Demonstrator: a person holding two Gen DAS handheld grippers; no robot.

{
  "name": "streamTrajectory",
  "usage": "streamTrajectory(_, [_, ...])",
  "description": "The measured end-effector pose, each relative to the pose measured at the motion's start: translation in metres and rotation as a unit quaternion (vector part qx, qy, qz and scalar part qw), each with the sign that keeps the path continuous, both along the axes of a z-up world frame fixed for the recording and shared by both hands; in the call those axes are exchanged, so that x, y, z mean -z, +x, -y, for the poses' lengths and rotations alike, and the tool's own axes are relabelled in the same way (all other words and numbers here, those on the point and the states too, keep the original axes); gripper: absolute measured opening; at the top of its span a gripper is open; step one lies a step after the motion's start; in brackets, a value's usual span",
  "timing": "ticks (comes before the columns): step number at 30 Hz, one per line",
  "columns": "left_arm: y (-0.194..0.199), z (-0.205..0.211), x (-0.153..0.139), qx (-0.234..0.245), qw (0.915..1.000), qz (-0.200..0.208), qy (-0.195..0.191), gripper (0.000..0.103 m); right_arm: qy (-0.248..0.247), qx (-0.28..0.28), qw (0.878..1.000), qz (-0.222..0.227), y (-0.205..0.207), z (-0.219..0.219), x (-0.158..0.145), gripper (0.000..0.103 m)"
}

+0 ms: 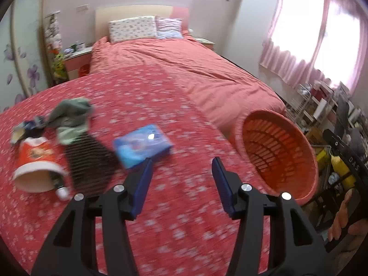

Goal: Collect trash
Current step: 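Return both tools to the bed and grasp the green tube with the right tool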

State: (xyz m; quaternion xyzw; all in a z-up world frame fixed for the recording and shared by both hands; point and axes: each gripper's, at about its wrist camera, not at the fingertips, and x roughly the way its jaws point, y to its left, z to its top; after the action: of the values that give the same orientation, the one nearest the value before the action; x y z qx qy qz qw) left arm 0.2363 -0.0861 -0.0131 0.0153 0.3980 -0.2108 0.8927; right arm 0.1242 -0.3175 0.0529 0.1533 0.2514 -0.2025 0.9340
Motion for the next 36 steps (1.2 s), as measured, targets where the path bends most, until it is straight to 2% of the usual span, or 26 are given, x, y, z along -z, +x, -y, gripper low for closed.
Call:
streamTrajectory(7, [-0.001,-0.066,-0.007,-0.056,0.9984,0.001,-0.002,0.054,-0.006,-0.059,0.998,-0.014,0.016,-0.045,-0.001,0.042])
streamTrajectory(19, [-0.015,-0.159,-0.015,-0.138,0.9903,0.016,0.007,0.055,0.008,-0.16,0.986,-0.05,0.048,-0.132,0.014,0.041])
streamTrajectory(32, [-0.019,-0.228,-0.004,-0.196,0.9804,0.013,0.01,0.055,0.038,-0.282,0.954,-0.09,0.072,-0.231,0.034,0.041])
streamTrajectory(36, [-0.019,-0.249,-0.001,-0.213,0.9769,0.012,0.012,0.055,0.043,-0.316,0.943,-0.094,0.079,-0.259,0.038,0.036])
